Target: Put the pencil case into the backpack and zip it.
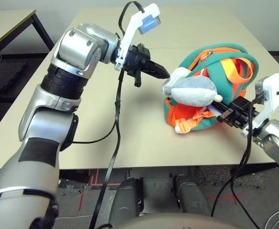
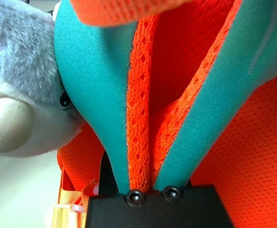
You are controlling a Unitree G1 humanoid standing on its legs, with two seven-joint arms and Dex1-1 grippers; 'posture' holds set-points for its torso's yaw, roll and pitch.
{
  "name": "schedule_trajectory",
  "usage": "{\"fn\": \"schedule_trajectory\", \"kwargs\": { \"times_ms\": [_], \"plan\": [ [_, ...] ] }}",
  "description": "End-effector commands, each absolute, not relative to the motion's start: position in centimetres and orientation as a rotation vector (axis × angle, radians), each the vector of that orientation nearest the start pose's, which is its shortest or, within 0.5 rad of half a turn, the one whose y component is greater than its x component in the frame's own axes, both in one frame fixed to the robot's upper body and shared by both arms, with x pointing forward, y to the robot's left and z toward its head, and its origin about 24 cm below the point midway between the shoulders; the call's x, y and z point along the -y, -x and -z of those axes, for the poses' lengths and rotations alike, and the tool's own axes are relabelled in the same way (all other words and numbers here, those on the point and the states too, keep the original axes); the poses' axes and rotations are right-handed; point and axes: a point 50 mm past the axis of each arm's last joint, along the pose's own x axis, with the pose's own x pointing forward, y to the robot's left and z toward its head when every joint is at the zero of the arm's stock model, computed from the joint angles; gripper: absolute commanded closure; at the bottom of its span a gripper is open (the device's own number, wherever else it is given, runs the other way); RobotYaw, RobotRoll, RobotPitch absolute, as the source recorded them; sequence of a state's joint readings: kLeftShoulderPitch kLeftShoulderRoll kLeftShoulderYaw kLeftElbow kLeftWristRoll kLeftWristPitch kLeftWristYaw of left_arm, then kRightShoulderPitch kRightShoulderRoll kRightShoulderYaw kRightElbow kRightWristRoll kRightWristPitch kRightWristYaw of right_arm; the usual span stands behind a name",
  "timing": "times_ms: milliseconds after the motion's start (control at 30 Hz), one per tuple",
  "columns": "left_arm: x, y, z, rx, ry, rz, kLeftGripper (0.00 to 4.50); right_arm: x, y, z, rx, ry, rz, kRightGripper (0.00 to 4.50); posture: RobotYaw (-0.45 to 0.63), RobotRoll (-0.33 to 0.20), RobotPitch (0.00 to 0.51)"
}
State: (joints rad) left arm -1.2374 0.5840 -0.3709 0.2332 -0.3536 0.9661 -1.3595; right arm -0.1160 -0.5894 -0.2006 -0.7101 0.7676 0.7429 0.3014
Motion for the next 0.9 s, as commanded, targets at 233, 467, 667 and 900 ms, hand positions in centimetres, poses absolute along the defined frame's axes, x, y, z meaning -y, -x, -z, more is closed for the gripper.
{"fn": "schedule_trajectory", "kwargs": {
  "times_ms": [233,467,667,900],
  "plan": [
    [-9.0,-33.8,-25.6,-0.449,-0.410,1.418,4.50,17.1,-21.9,-18.9,0.054,0.048,-0.638,4.37,-0.23,0.000,0.117],
    [-7.4,-35.3,-24.0,-0.442,-0.409,1.390,4.50,17.1,-21.8,-18.9,0.056,0.046,-0.632,4.37,-0.24,0.000,0.117],
    [-5.3,-36.4,-22.7,-0.428,-0.394,1.380,4.50,17.1,-21.9,-18.9,0.055,0.045,-0.632,4.37,-0.24,0.000,0.119],
    [-4.4,-36.5,-23.6,-0.359,-0.372,1.383,4.50,17.1,-21.9,-18.8,0.052,0.047,-0.632,4.37,-0.24,0.000,0.114]
  ]
}}
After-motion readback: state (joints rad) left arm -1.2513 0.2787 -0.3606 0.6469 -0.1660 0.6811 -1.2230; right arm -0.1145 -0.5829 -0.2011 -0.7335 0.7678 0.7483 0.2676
